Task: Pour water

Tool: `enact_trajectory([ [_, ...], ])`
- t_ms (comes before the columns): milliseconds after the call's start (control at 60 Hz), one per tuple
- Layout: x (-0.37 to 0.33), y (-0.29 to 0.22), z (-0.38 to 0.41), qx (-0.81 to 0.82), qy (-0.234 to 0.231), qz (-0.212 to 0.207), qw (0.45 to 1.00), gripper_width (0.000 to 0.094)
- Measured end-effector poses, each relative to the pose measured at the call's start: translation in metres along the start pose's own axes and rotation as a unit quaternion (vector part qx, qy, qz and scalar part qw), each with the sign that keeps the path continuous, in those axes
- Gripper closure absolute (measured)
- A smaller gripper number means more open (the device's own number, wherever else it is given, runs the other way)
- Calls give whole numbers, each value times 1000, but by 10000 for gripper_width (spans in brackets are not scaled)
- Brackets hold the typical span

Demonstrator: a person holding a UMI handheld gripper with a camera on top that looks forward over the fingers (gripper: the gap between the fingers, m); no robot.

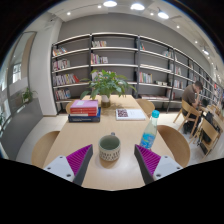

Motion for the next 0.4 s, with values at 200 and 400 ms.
enact_trajectory([
  [200,-14,-13,6,1,9,-5,1000,83],
  [400,-19,-15,9,11,9,-12,1000,80],
])
Point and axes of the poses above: the point between the fingertips, and its own axes, seen from behind it with the camera up: z to the left, y down, x forward, the way the camera looks, the point moved 1 cm from there along -x, backward, against the way the camera looks, and after that the axes turned 12 degrees about x, right-handed, at the moved point
